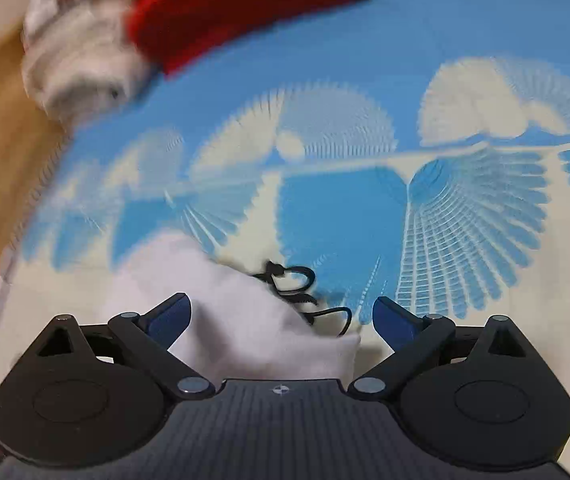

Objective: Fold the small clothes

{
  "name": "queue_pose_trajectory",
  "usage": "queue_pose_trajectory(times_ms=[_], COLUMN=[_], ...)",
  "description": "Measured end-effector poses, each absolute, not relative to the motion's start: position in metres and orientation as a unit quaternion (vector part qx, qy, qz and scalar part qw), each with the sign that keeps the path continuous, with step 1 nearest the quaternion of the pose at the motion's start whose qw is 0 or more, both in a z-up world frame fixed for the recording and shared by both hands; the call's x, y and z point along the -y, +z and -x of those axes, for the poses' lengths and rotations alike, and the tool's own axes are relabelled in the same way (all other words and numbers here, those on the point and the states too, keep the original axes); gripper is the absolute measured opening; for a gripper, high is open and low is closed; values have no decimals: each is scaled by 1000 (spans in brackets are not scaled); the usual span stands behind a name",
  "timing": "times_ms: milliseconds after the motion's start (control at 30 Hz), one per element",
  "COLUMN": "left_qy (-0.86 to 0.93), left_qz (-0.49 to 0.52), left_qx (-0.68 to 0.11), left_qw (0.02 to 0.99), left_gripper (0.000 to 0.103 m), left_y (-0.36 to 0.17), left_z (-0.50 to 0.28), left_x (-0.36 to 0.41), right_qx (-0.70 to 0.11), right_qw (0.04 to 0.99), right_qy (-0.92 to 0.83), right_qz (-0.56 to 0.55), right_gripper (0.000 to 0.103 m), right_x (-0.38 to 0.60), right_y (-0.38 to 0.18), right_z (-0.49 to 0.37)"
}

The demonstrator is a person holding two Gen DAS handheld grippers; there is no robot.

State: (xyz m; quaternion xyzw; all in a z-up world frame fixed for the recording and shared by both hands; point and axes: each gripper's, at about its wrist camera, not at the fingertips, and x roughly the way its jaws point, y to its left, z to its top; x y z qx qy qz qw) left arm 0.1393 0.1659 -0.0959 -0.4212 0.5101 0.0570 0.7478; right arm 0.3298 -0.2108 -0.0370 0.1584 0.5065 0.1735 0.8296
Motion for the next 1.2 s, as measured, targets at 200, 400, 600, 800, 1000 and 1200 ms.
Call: queue_pose_trajectory(times_ms=[200,400,600,800,1000,1200], left_qy=[72,-45,-67,-17,-66,-195], left_qz=[360,182,135,135,149,69], left_qx=[-559,-589,-553,-509,-486,-493], left_qw=[744,786,819,850,859,845], left_gripper=[33,30,29,31,57,80], left_y=[-84,-66,-60,-53,-11,4], left_z=[-205,-368,-463,-486,-387,-226], left_x=[-166,-104,-23,-25,-79,-64], right_qx=[-536,-490,-429,-420,-445,-427], right_qw=[794,824,799,805,791,837], right_qy=[263,202,150,145,149,136], right_qz=[-120,-201,-393,-393,-394,-314], right_gripper=[39,37,41,53,82,85], right_x=[191,258,328,328,343,342], right_y=[-59,-65,-104,-105,-99,-69], right_z=[-336,-304,-243,-232,-229,-217])
